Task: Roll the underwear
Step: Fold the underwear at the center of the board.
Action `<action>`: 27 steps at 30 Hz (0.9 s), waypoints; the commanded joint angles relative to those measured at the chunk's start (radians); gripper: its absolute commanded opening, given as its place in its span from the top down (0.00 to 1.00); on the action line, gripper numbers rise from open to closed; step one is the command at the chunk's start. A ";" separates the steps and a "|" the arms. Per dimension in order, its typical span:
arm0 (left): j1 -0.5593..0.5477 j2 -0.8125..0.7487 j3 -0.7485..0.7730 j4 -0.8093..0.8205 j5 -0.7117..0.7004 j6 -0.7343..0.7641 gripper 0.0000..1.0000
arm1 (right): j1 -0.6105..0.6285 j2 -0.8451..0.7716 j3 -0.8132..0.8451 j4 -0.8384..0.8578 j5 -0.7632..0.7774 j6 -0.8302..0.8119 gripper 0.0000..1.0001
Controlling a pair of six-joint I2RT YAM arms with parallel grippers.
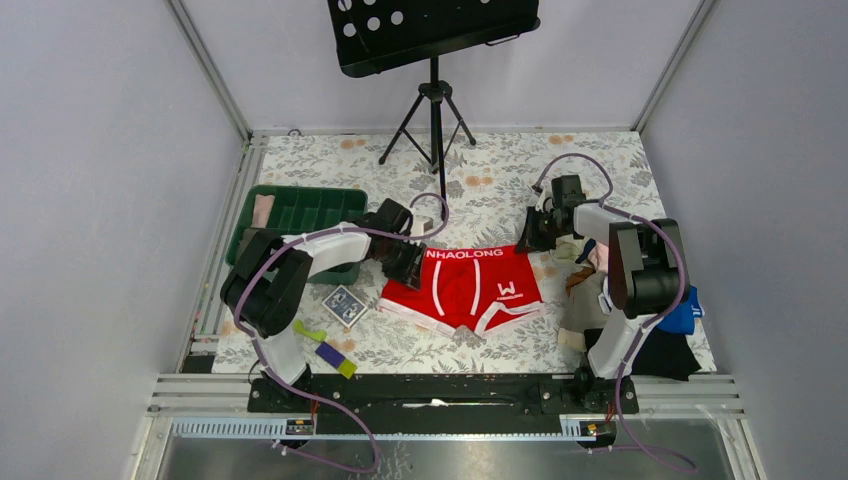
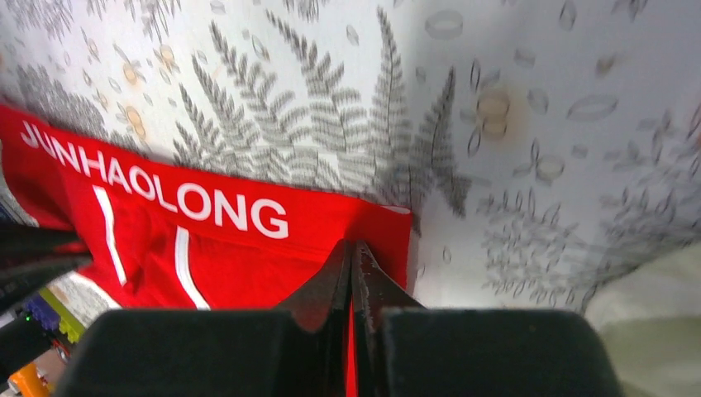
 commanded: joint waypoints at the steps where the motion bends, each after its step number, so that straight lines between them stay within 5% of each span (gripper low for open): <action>1: -0.052 -0.045 -0.053 0.001 0.055 -0.005 0.73 | 0.006 0.070 0.078 0.007 0.062 -0.044 0.99; 11: -0.005 -0.242 0.071 -0.079 -0.058 0.026 0.61 | 0.006 -0.112 0.093 -0.012 -0.038 -0.020 0.89; 14: 0.035 -0.292 0.088 -0.069 -0.194 -0.009 0.52 | 0.006 -0.194 0.126 -0.010 -0.110 -0.022 0.83; 18: 0.102 -0.189 0.144 -0.076 -0.189 -0.019 0.35 | 0.006 -0.295 0.111 -0.025 -0.129 -0.048 0.72; 27: 0.148 0.021 0.233 -0.092 -0.213 -0.120 0.47 | 0.006 -0.513 -0.027 -0.023 -0.121 -0.121 0.55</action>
